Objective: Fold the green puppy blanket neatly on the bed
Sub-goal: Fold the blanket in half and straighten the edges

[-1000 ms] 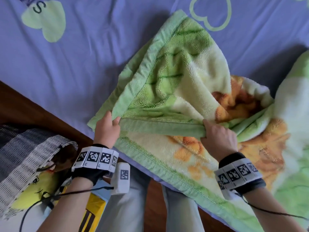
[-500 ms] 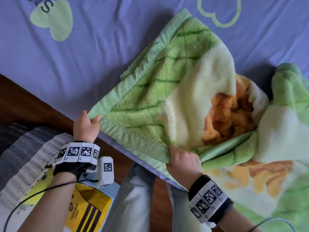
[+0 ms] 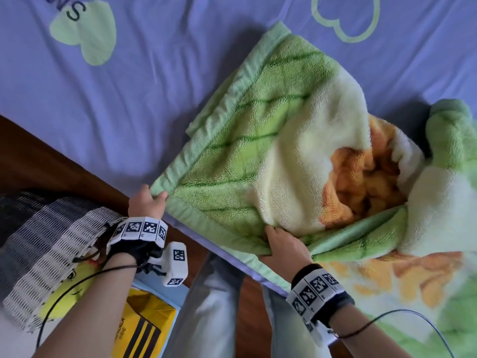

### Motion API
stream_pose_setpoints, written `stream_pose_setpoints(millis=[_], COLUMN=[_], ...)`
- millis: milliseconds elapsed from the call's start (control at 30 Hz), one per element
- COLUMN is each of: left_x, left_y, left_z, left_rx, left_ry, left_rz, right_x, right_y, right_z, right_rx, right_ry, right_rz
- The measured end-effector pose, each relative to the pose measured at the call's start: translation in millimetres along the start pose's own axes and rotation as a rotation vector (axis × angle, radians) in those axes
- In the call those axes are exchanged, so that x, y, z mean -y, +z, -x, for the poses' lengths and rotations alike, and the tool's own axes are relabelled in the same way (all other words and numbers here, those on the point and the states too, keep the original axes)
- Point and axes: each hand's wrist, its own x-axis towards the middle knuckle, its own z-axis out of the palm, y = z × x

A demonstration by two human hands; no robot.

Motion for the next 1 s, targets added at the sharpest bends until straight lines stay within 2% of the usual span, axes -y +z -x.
stream_pose_setpoints(millis=[233, 333, 433, 700, 800, 900, 1000], left_x=[-13.3, -20.3, -34.6, -105.3, -131.0, -155.5, -172.4], left_y=[11.5, 19.5, 19.8, 37.2, 44.7, 54.3, 65.3], left_z=[-3.8, 7.6, 19.6, 81.8, 111.1, 137.0, 158.9], left_rx=[-0.043, -0.213, -0.333, -0.088, 0.020, 0.116, 0.231], left_ry=[-0.067, 0.058, 0.213, 0.640, 0.772, 0.886, 0.972], left_rz=[-0.029, 0.040, -0.035, 0.138, 0.181, 0.180, 0.165], right_x=[-1.2, 1.2, 3.3, -12.1, -30.0, -59.0, -100.5], right_y=[-10.2, -20.6, -30.5, -57.7, -77.1, -99.0, -119.6], right_z=[-2.0, -2.9, -5.4, 2.6, 11.3, 23.1, 37.2], right_rx=[0.059, 0.079, -0.003, -0.267, -0.445, -0.647, -0.790], right_ry=[0.026, 0.062, 0.060, 0.102, 0.176, 0.296, 0.488], right_rz=[-0.076, -0.128, -0.172, -0.172, -0.179, -0.108, -0.148])
